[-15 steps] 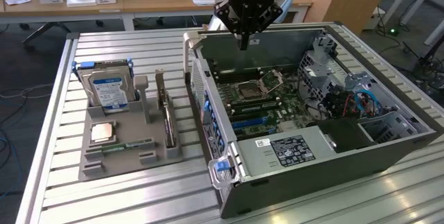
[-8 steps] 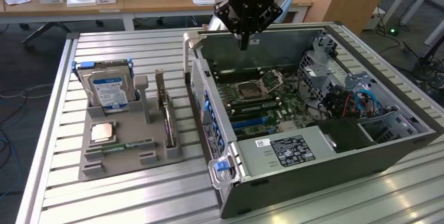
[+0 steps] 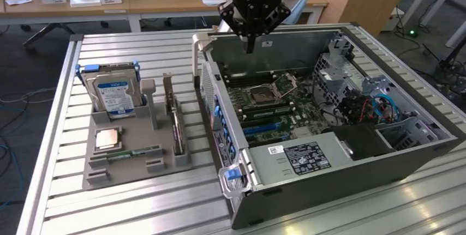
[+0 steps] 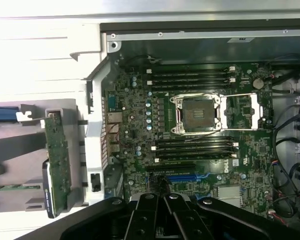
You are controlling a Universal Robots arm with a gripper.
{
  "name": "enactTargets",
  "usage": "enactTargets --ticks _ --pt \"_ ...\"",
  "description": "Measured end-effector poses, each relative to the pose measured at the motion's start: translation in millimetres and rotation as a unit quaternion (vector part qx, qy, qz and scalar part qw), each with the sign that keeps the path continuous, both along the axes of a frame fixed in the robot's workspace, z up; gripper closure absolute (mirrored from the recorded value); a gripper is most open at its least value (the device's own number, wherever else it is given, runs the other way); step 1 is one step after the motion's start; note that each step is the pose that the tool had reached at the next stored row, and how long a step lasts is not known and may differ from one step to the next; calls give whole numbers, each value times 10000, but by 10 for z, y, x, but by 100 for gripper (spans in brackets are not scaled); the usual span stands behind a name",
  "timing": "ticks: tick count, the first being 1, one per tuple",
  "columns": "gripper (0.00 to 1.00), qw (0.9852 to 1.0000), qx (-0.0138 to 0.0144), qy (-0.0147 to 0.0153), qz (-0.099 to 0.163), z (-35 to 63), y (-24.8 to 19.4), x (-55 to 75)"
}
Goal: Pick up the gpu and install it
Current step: 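Reach for the gpu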
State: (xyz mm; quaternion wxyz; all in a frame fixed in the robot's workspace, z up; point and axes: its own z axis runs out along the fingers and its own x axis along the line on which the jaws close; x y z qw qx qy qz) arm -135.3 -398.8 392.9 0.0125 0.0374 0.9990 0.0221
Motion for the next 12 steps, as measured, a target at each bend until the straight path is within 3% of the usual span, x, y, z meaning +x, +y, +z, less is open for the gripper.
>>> enactTargets --ticks 12 --pt "89 10000 0 0 0 -16 0 -353"
